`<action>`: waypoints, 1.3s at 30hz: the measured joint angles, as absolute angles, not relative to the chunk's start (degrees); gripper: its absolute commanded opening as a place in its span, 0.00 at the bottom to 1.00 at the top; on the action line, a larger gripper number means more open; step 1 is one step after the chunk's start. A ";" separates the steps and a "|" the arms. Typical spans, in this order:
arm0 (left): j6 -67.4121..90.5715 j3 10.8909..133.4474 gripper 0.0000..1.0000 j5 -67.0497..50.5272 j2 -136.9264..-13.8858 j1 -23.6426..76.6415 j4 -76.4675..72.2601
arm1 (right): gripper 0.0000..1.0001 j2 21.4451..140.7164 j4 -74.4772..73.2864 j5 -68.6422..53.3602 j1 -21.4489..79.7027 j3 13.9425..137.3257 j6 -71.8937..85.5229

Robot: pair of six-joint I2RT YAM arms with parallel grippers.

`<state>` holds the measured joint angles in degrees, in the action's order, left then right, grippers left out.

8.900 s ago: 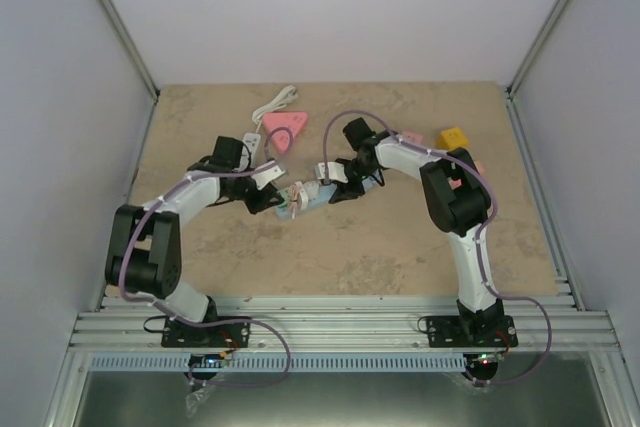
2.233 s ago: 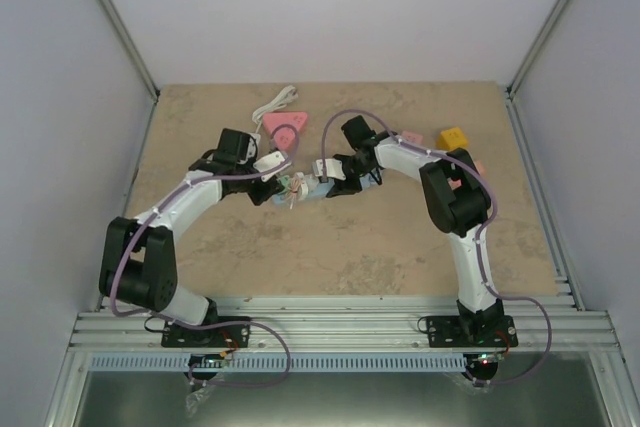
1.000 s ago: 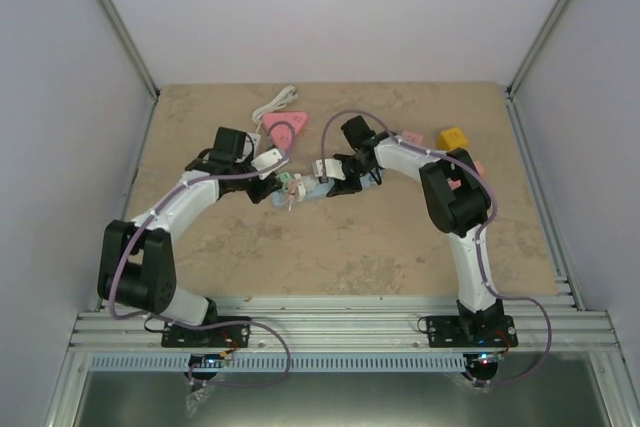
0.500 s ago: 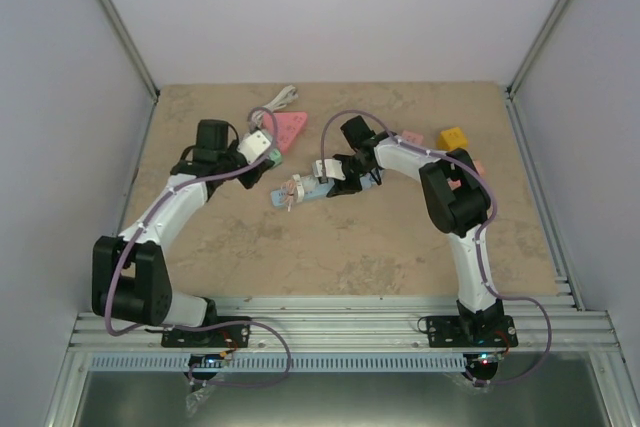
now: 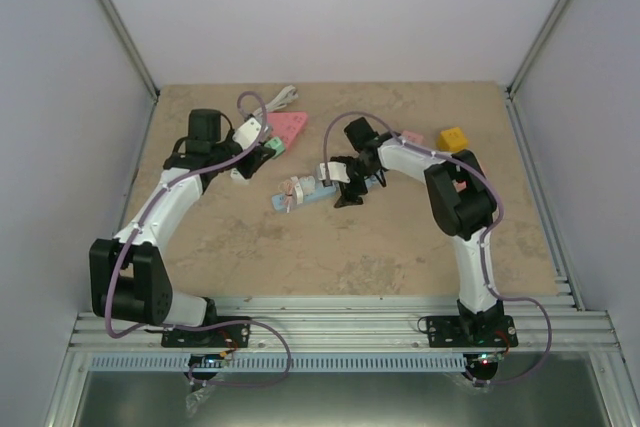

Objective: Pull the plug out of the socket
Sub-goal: Place the plug at the center of the board.

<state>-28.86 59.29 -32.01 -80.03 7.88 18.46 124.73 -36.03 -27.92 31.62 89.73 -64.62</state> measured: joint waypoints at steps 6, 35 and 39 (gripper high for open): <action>-28.71 62.50 0.00 -33.52 -80.20 8.27 20.69 | 0.98 120.88 -37.87 -27.57 31.35 89.49 -64.90; -24.32 95.11 0.00 -11.73 -112.03 44.56 24.93 | 0.98 86.08 -23.92 -26.72 -16.14 67.35 -35.38; -23.51 100.60 0.00 -6.74 -120.22 47.90 24.95 | 0.98 83.59 -21.04 -26.50 -17.08 65.63 -34.50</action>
